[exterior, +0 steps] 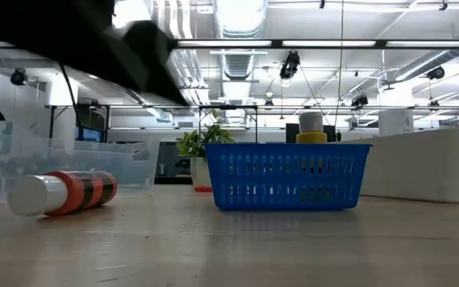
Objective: Pick & Place Paint Supplies
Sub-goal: Put the gray paint bottle in the blue bin
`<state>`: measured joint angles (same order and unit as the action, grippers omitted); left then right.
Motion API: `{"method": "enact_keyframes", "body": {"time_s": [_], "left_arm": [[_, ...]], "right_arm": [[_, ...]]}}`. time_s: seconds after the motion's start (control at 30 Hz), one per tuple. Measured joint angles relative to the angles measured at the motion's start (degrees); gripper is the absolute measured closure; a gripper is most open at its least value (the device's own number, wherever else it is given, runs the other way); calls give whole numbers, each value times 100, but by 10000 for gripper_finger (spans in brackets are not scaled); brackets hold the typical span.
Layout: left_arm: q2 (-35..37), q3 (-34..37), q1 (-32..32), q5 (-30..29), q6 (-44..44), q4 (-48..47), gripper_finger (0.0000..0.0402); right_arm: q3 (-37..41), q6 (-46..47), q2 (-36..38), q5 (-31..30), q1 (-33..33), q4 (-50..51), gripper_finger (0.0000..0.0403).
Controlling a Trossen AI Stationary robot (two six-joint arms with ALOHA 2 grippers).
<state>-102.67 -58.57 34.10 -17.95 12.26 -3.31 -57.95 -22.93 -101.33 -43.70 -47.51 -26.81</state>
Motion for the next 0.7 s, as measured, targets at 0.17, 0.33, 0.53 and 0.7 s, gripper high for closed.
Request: {"method": "enact_keyframes", "body": {"time_s": [0.17,0.33,0.53,0.7], "left_arm": [[20,-2,192,-951,-1379,956,138],[20,-2,202,-1426,-1917,1567,181],[51,-2,219,-1161,-2828,2831,200],[52,-2,227,-443,-3177,3492,201]], "right_arm": [[2,-66,172,-214,-222,-124,290],[7,-530,240,-439,-528,-493,290],[11,-900,220,-494,-586,-745,290],[22,-1215,220,-642,-597,-900,291]]}}
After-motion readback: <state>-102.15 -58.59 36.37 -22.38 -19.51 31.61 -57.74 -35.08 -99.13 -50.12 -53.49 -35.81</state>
